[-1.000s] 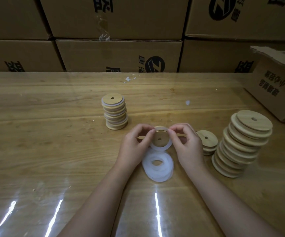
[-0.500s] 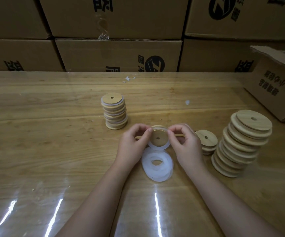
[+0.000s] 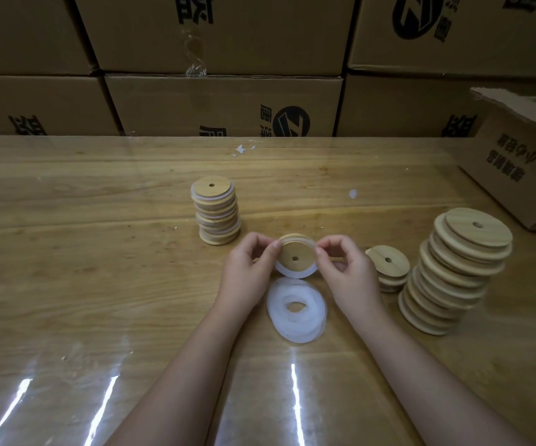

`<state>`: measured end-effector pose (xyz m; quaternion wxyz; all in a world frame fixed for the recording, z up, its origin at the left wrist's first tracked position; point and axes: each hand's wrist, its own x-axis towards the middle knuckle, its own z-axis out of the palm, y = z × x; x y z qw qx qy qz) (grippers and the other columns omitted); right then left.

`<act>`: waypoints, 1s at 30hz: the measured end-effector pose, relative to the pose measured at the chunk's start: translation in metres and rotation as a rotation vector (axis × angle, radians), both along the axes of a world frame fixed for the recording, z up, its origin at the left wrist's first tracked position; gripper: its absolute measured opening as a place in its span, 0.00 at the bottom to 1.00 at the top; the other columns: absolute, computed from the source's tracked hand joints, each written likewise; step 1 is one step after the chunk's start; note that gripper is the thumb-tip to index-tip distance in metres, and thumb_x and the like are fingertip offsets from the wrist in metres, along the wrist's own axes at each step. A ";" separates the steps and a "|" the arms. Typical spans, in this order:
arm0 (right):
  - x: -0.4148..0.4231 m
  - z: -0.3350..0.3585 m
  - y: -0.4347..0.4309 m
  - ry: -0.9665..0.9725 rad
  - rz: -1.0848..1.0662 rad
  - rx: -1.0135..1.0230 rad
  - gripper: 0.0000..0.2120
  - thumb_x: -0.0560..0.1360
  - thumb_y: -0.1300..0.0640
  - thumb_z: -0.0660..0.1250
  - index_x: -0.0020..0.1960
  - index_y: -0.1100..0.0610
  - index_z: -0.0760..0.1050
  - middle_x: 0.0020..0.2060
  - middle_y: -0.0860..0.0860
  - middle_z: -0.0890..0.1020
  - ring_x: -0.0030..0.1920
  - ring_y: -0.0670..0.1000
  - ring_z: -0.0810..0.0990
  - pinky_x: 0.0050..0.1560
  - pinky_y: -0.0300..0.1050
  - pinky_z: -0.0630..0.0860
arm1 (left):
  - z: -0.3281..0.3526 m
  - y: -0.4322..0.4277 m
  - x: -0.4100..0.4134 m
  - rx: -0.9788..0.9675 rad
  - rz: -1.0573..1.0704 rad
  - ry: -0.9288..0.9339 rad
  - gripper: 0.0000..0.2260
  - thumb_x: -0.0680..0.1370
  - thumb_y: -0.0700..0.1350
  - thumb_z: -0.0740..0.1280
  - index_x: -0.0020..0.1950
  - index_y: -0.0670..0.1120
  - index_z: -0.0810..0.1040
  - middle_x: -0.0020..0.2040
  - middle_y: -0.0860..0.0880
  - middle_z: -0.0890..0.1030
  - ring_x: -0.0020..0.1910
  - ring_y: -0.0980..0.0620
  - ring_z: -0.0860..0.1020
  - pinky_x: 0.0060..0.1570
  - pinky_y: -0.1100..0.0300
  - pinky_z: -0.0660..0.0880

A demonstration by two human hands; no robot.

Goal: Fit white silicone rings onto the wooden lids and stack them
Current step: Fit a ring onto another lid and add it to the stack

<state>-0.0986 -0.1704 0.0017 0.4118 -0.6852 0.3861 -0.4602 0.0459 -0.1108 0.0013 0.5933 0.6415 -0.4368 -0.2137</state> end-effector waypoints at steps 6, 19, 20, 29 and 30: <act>-0.001 0.000 0.000 0.029 0.011 0.046 0.03 0.74 0.60 0.67 0.43 0.53 0.76 0.41 0.48 0.81 0.39 0.41 0.79 0.40 0.32 0.74 | 0.000 -0.001 0.000 0.031 0.014 0.045 0.07 0.77 0.42 0.66 0.39 0.45 0.74 0.36 0.48 0.79 0.39 0.50 0.78 0.46 0.44 0.77; 0.000 -0.004 -0.003 0.061 0.020 0.092 0.05 0.74 0.59 0.67 0.40 0.53 0.74 0.36 0.47 0.81 0.38 0.46 0.80 0.42 0.41 0.76 | 0.001 -0.002 -0.001 0.056 0.025 0.094 0.08 0.78 0.42 0.65 0.39 0.46 0.74 0.35 0.48 0.78 0.37 0.50 0.77 0.46 0.44 0.77; 0.000 -0.004 -0.004 0.066 0.029 0.090 0.05 0.74 0.59 0.67 0.40 0.53 0.74 0.36 0.47 0.81 0.39 0.46 0.80 0.41 0.39 0.76 | 0.001 -0.002 -0.001 0.057 0.029 0.070 0.08 0.78 0.42 0.65 0.39 0.46 0.74 0.35 0.49 0.78 0.37 0.51 0.76 0.45 0.47 0.76; 0.000 -0.005 -0.001 0.019 0.021 -0.024 0.11 0.74 0.62 0.67 0.40 0.48 0.73 0.40 0.43 0.80 0.41 0.40 0.79 0.41 0.30 0.74 | 0.005 0.002 -0.002 -0.072 -0.068 0.025 0.13 0.78 0.37 0.64 0.55 0.55 0.74 0.45 0.53 0.79 0.44 0.59 0.77 0.46 0.60 0.75; 0.000 -0.005 -0.001 0.014 0.021 -0.039 0.11 0.74 0.63 0.67 0.40 0.47 0.73 0.41 0.42 0.80 0.42 0.40 0.79 0.42 0.30 0.74 | 0.005 0.002 -0.002 -0.080 -0.086 0.008 0.14 0.78 0.37 0.64 0.55 0.56 0.74 0.46 0.54 0.79 0.44 0.61 0.77 0.45 0.63 0.74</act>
